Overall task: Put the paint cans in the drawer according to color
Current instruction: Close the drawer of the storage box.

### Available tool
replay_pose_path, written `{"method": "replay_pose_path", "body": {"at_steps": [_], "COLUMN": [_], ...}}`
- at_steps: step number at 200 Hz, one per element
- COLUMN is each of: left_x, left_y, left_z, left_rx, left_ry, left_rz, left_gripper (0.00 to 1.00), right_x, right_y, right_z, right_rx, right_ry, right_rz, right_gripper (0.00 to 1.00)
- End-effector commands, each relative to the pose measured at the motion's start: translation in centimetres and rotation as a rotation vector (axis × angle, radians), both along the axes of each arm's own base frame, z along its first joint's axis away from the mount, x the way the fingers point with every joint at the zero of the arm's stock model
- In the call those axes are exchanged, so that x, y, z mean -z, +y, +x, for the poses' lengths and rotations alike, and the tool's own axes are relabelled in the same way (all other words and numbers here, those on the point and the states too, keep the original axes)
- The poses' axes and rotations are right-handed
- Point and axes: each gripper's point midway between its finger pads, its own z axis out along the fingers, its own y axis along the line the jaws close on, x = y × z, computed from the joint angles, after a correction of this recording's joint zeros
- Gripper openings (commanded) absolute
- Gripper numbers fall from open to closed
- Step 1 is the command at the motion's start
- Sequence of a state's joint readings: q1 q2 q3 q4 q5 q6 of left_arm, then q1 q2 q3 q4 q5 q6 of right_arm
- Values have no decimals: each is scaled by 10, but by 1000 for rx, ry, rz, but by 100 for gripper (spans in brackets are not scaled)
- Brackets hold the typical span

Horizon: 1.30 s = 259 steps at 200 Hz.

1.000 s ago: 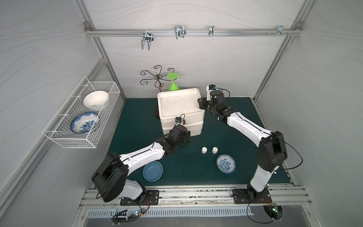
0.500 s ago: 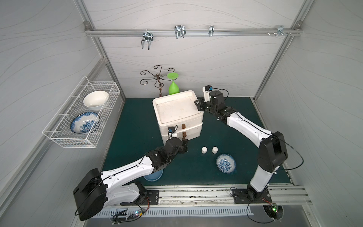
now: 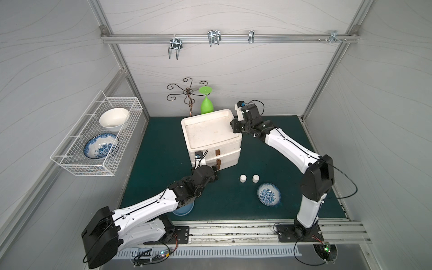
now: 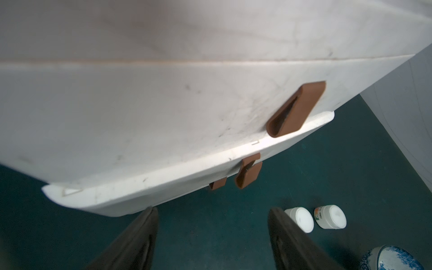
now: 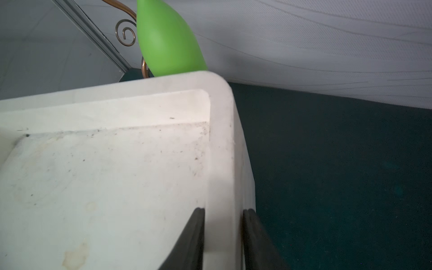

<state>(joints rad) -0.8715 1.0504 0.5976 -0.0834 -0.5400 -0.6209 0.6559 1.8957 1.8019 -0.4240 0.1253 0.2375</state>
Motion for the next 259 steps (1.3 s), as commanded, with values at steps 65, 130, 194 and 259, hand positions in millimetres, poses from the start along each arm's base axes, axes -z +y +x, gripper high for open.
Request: {"method": "replay_pose_path", "body": {"at_steps": [65, 130, 194, 259], "left_x": [10, 14, 31, 9], "left_y": [-2, -5, 9, 2], "left_z": [6, -33, 16, 34], "left_rx": [8, 33, 18, -52], "left_ry": [-18, -74, -92, -139], "left_rz": [43, 60, 14, 34], "left_gripper": [77, 74, 82, 81], "right_x": [118, 110, 105, 97], "right_y": [-13, -41, -34, -26], "right_z": [-36, -76, -84, -93], "right_rx": [-14, 64, 23, -28], "right_ry": [194, 270, 306, 311], "right_rz": [-472, -370, -337, -304], "right_gripper": [0, 0, 0, 0]}}
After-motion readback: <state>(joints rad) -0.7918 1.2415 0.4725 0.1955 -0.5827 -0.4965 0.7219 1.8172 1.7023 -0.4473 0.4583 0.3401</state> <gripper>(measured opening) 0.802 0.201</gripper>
